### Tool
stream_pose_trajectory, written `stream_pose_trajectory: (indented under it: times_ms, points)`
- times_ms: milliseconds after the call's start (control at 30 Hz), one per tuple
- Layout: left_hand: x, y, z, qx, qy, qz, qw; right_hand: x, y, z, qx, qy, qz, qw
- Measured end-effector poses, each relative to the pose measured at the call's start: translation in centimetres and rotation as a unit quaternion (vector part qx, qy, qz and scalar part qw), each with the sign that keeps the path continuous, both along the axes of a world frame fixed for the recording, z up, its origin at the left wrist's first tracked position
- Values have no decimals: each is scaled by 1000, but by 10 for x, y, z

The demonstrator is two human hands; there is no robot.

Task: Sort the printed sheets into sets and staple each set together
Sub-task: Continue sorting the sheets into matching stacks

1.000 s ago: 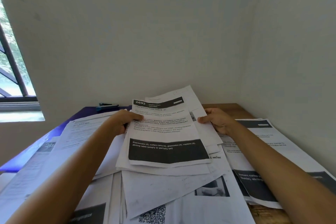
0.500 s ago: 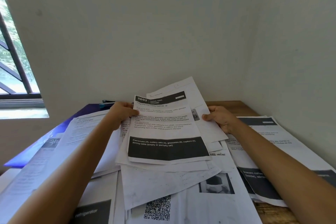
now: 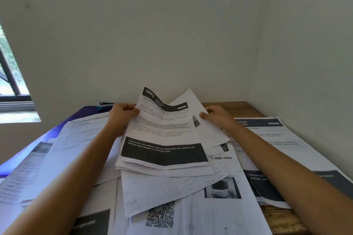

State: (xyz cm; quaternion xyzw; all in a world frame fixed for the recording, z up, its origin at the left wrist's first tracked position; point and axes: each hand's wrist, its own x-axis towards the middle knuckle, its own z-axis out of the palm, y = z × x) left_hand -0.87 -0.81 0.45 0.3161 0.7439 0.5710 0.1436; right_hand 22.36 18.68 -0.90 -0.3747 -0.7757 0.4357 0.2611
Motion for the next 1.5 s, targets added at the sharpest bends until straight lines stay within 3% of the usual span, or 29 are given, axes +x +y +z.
stream_pose_trajectory:
  times_ms: [133, 300, 500, 767, 933, 1267, 1500]
  points:
    - [1, 2, -1, 25, -58, -19, 998, -1, -13, 4, -29, 29, 18, 999]
    - [5, 1, 2, 47, -128, -40, 990, -6, -16, -3, 1, 25, 26, 999]
    - [9, -2, 5, 62, -165, -50, 983, -9, -14, -9, 13, 25, 44, 999]
    - [8, -2, 4, 56, -178, -61, 981, -9, -16, -5, -59, 56, -2, 997]
    - [11, -5, 7, 58, -178, -81, 979, -10, -14, -8, -139, 158, 51, 976]
    - [5, 0, 1, 41, -134, -37, 989, -1, 10, 1, -120, 178, -23, 976]
    - [0, 7, -7, -12, -49, -12, 999, 35, 58, 8, -193, 277, -76, 938]
